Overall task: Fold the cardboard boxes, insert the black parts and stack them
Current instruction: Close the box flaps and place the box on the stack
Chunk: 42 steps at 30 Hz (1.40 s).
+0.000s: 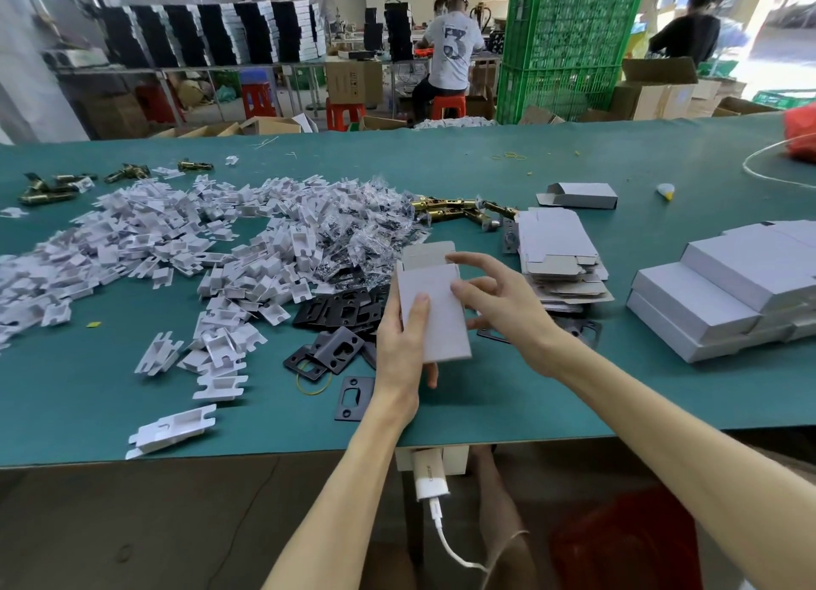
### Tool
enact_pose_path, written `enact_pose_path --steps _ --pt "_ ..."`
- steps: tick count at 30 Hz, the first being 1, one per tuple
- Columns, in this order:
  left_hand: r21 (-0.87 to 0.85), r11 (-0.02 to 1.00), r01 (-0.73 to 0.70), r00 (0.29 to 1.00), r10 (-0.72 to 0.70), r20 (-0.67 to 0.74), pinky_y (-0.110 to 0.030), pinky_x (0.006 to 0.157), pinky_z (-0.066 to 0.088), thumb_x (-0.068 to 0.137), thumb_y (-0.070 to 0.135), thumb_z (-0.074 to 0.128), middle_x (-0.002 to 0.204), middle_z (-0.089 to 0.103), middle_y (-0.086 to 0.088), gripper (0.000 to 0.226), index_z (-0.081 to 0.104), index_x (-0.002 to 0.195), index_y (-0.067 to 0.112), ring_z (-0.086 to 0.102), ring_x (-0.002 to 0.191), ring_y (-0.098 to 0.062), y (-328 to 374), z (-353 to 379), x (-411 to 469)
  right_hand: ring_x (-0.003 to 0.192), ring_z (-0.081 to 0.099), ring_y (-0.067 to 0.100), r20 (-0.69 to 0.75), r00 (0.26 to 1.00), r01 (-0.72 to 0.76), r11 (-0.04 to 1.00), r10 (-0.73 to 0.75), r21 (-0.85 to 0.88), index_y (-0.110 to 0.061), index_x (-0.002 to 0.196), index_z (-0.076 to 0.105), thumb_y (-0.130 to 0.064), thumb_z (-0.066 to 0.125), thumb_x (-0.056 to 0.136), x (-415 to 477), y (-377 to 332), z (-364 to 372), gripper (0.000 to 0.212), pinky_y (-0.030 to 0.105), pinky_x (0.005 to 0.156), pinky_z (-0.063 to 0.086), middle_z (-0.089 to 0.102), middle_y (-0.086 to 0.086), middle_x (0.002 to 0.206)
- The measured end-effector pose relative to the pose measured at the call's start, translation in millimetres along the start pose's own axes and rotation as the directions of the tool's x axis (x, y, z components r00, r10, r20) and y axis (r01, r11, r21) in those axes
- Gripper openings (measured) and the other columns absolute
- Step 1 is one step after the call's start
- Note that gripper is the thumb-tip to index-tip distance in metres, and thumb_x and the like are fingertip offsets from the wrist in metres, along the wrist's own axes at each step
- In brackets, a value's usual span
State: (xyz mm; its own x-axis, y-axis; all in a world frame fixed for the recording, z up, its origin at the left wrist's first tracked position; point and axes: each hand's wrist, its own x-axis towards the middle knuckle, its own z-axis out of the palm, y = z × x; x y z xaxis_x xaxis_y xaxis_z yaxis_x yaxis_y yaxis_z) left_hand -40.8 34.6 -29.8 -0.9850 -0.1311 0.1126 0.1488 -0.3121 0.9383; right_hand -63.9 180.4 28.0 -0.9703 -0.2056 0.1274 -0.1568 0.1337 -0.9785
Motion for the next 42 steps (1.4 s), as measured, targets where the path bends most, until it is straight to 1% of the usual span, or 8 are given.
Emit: enact_pose_path --steps 4,9,16,19,24,28,34,42 --pt "-0.011 1.0 -0.014 0.999 0.014 0.029 -0.03 0.04 0.052 0.104 0.035 0.062 0.116 0.074 -0.011 0.05 0.047 0.152 0.041 0.074 0.091 -0.031 4.0 1.8 -2.3 0.081 0.068 0.016 -0.159 0.987 0.056 0.992 -0.038 0.109 -0.024 0.123 0.068 -0.008 0.062 0.097 -3.4 12.4 4.7 0.031 0.034 0.066 0.056 0.077 0.006 0.09" --pt "-0.043 0.997 -0.068 0.998 0.067 -0.01 -0.031 0.071 0.061 0.107 0.023 0.056 0.128 0.072 -0.003 0.038 0.06 0.135 0.049 0.072 0.101 -0.023 6.9 4.4 -4.1 0.087 0.069 0.019 -0.202 0.979 0.033 0.944 0.036 0.328 -0.026 0.116 0.071 -0.009 0.061 0.096 -9.8 29.6 13.0 0.028 0.041 0.072 0.058 0.076 0.008 0.104" --pt "0.119 0.992 -0.047 0.996 0.037 0.083 -0.035 0.072 0.06 0.104 0.022 0.06 0.108 0.073 -0.005 0.037 0.059 0.138 0.037 0.071 0.093 -0.023 4.9 5.9 -2.0 0.092 0.067 0.02 -0.223 0.972 0.022 0.908 0.079 0.417 -0.021 0.119 0.068 -0.011 0.058 0.099 -17.1 50.8 4.8 0.026 0.033 0.072 0.058 0.074 0.004 0.107" --pt "0.175 0.983 -0.061 0.993 0.041 0.114 -0.039 0.078 0.062 0.099 0.029 0.062 0.114 0.072 -0.009 0.036 0.06 0.134 0.035 0.071 0.098 -0.024 4.2 9.4 -3.4 0.096 0.065 0.023 -0.247 0.968 0.049 0.928 0.047 0.368 -0.018 0.115 0.071 -0.021 0.064 0.098 -18.9 55.5 5.1 0.018 0.049 0.084 0.056 0.073 0.006 0.11" --pt "0.181 0.983 -0.041 0.99 0.015 0.139 -0.032 0.071 0.06 0.108 0.02 0.056 0.118 0.069 -0.011 0.043 0.052 0.148 0.035 0.071 0.092 -0.02 0.9 6.9 -1.1 0.101 0.065 0.024 -0.24 0.97 0.046 0.931 0.045 0.363 -0.018 0.118 0.072 -0.028 0.064 0.099 -20.5 55.9 4.5 0.023 0.064 0.1 0.049 0.074 0.005 0.114" --pt "0.194 0.98 -0.034 0.991 0.007 0.135 -0.019 0.052 0.052 0.11 0.019 0.051 0.124 0.071 -0.012 0.041 0.053 0.149 0.031 0.07 0.08 -0.014 0.4 5.9 -2.1 0.105 0.068 0.025 -0.217 0.975 0.039 0.922 0.049 0.385 -0.025 0.129 0.067 -0.038 0.068 0.09 -22.3 52.1 6.7 0.041 0.061 0.101 0.051 0.075 0.007 0.116" --pt "0.169 0.985 -0.027 0.999 0.022 0.032 -0.024 0.036 0.047 0.11 0.021 0.05 0.113 0.064 -0.013 0.046 0.045 0.154 0.034 0.071 0.078 -0.024 1.1 5.7 -1.5 0.115 0.066 0.03 -0.159 0.987 0.051 0.946 0.001 0.319 -0.031 0.14 0.059 -0.026 0.07 0.095 -20.9 54.3 8.5 0.047 0.05 0.1 0.054 0.072 0.004 0.121" --pt "0.189 0.98 -0.058 0.997 0.045 0.07 -0.028 0.061 0.058 0.107 0.028 0.057 0.101 0.067 -0.006 0.031 0.06 0.13 0.049 0.073 0.083 -0.015 3.8 7.2 -4.1 0.098 0.069 0.029 -0.215 0.973 0.034 0.873 0.082 0.487 -0.014 0.117 0.068 -0.004 0.065 0.094 -19.0 59.0 4.1 0.026 0.044 0.084 0.058 0.075 0.013 0.109"
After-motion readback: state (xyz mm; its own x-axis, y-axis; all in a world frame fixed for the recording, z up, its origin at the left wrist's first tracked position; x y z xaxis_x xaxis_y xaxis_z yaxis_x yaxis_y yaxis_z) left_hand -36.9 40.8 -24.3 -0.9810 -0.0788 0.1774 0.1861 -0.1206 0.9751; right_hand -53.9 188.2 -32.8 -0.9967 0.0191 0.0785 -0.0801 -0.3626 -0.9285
